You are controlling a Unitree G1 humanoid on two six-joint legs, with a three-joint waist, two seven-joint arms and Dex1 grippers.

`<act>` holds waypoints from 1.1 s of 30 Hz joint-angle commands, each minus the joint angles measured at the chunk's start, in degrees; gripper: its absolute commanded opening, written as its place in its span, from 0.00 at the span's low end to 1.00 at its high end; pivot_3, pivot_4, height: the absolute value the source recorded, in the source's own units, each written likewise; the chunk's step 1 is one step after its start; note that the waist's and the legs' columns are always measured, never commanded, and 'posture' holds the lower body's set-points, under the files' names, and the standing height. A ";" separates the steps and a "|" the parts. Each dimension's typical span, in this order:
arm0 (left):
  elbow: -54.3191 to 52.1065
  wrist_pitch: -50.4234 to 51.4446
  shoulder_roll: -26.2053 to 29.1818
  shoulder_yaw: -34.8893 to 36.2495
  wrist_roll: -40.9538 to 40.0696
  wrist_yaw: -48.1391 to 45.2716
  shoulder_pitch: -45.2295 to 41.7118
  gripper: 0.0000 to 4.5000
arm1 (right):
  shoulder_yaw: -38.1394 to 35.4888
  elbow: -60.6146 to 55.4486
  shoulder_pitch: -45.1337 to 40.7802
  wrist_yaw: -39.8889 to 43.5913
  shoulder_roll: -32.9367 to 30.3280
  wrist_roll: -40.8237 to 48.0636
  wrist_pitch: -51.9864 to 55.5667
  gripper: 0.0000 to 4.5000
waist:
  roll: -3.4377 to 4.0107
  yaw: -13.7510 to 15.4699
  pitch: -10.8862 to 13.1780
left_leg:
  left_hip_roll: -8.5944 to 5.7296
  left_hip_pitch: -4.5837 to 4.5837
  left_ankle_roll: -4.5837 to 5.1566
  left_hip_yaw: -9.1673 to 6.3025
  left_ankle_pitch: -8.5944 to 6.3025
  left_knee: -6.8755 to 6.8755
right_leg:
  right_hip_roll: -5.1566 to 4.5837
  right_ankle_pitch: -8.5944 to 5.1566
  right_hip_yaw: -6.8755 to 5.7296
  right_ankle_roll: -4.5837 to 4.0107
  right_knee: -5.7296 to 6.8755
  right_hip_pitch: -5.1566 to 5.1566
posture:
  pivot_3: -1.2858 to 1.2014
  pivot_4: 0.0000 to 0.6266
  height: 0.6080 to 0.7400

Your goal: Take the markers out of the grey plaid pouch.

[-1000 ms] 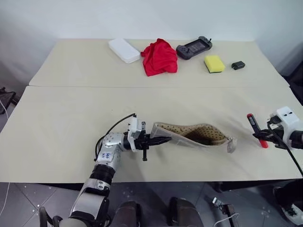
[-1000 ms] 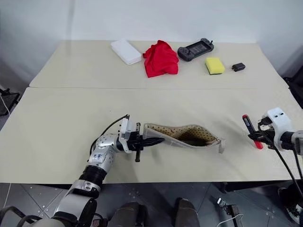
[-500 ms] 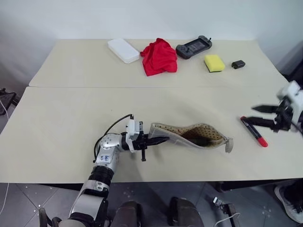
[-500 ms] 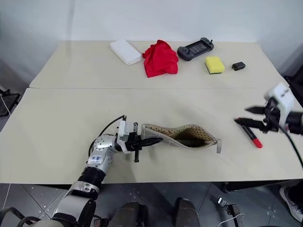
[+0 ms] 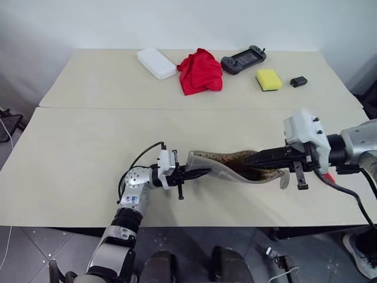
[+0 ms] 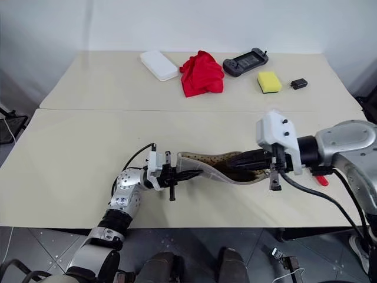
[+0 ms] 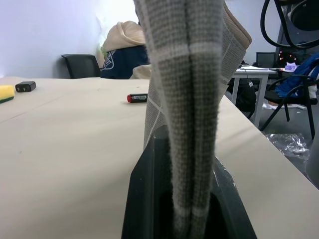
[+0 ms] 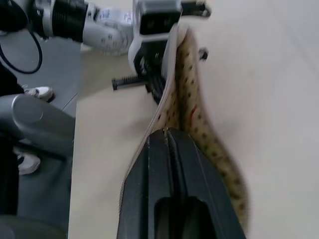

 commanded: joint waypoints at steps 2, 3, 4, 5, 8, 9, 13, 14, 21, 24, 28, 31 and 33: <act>1.79 0.10 -0.64 -0.25 0.14 0.57 1.54 0.00 | 6.84 0.28 -1.79 -7.25 2.73 -6.49 2.56 0.01 | 0.03 -0.02 -0.03 | 0.00 0.01 0.00 0.00 0.00 0.00 | 0.00 0.00 -0.01 0.00 0.01 0.01 | 0.52 0.24 1.00; 1.87 0.15 -0.72 -0.26 0.16 0.64 1.44 0.00 | 8.49 1.23 -2.46 -9.60 3.42 -8.52 3.98 0.01 | 0.05 -0.05 -0.04 | 0.00 0.01 0.00 0.01 0.00 0.02 | 0.00 0.00 0.00 0.00 0.01 0.00 | 0.52 0.24 1.00; 1.91 0.17 -0.78 -0.25 0.15 0.64 1.37 0.00 | 10.27 2.29 -2.94 -10.47 3.94 -11.20 2.56 0.01 | 0.06 -0.13 -0.05 | 0.00 0.01 0.00 0.01 0.00 0.02 | 0.00 0.00 0.00 0.00 0.01 0.00 | 0.52 0.24 1.00; 1.94 0.20 -0.83 -0.20 0.15 0.73 1.35 0.00 | 12.08 3.13 -3.48 -11.34 3.89 -13.46 2.77 0.01 | 0.07 -0.12 -0.06 | 0.00 0.00 0.00 0.02 0.00 0.02 | -0.01 0.00 0.01 0.00 0.03 -0.01 | 0.52 0.24 1.00; 1.76 0.31 -0.89 -0.33 0.18 0.54 1.51 0.00 | 17.48 5.29 -4.60 -9.36 2.56 -21.63 -5.35 0.01 | 0.13 0.09 -0.09 | -0.22 -0.01 0.01 0.03 -0.01 0.01 | -0.01 0.00 0.00 0.00 0.01 -0.02 | 0.52 0.24 1.00; 1.70 0.37 -0.90 -0.36 0.22 0.52 1.55 0.00 | 17.80 5.70 -5.08 -9.79 3.33 -22.60 -6.51 0.04 | 0.13 0.10 -0.09 | -0.25 -0.01 0.02 0.03 -0.01 0.00 | -0.01 0.00 0.00 0.00 0.00 -0.01 | 0.52 0.24 1.00; 1.77 0.48 -0.86 -0.21 0.31 0.67 1.54 0.00 | 19.59 5.39 -5.94 -7.80 3.76 -25.49 -10.27 0.25 | 0.13 0.10 -0.09 | -0.26 -0.01 0.02 0.05 -0.01 0.01 | 0.01 0.00 -0.01 0.01 0.00 0.00 | 0.52 0.24 1.00; 1.79 0.54 -0.80 -0.15 0.30 0.72 1.52 0.00 | 20.30 5.44 -6.06 -7.53 3.65 -27.29 -12.35 0.32 | 0.13 0.09 -0.09 | -0.27 0.00 0.02 0.06 -0.01 0.01 | 0.02 0.01 -0.01 0.01 0.00 -0.01 | 0.52 0.24 1.00; 2.05 0.78 -0.56 0.16 0.30 0.99 1.20 0.00 | 20.91 3.81 -6.56 -5.40 6.86 -27.31 -10.76 0.79 | 0.13 0.06 -0.09 | -0.25 0.00 0.03 0.06 0.00 0.01 | 0.02 0.01 -0.01 0.01 0.00 0.01 | 0.52 0.24 1.00; 2.28 0.76 -0.58 0.16 0.34 1.12 0.96 0.00 | 22.11 4.06 -8.19 -4.06 8.11 -28.17 -9.47 0.93 | 0.13 0.02 -0.09 | -0.25 0.00 0.03 0.06 0.00 0.01 | 0.02 0.01 -0.01 0.01 0.01 0.00 | 0.52 0.24 1.00; 2.69 0.79 -0.81 0.22 0.30 1.16 0.59 0.00 | 24.72 5.87 -10.75 -3.26 9.41 -31.60 -11.42 0.93 | 0.16 -0.08 -0.11 | -0.24 0.01 0.03 0.04 0.00 0.01 | 0.03 0.01 -0.01 0.01 0.00 0.00 | 0.52 0.24 1.00; 3.05 0.93 -1.18 0.25 0.21 1.14 0.19 0.00 | 28.33 8.72 -12.71 -2.62 10.23 -37.15 -16.04 0.93 | 0.36 -0.26 -0.23 | -0.25 0.02 0.02 0.07 0.00 0.01 | 0.03 0.01 0.00 0.01 0.03 0.00 | 0.52 0.24 1.00; 3.37 0.90 -1.41 0.27 0.23 1.19 -0.09 0.00 | 29.93 11.33 -13.85 -3.82 12.08 -40.30 -18.49 0.93 | 0.44 -0.37 -0.28 | -0.26 0.02 0.03 0.06 0.00 0.01 | 0.03 0.01 -0.01 0.01 0.03 0.01 | 0.52 0.24 1.00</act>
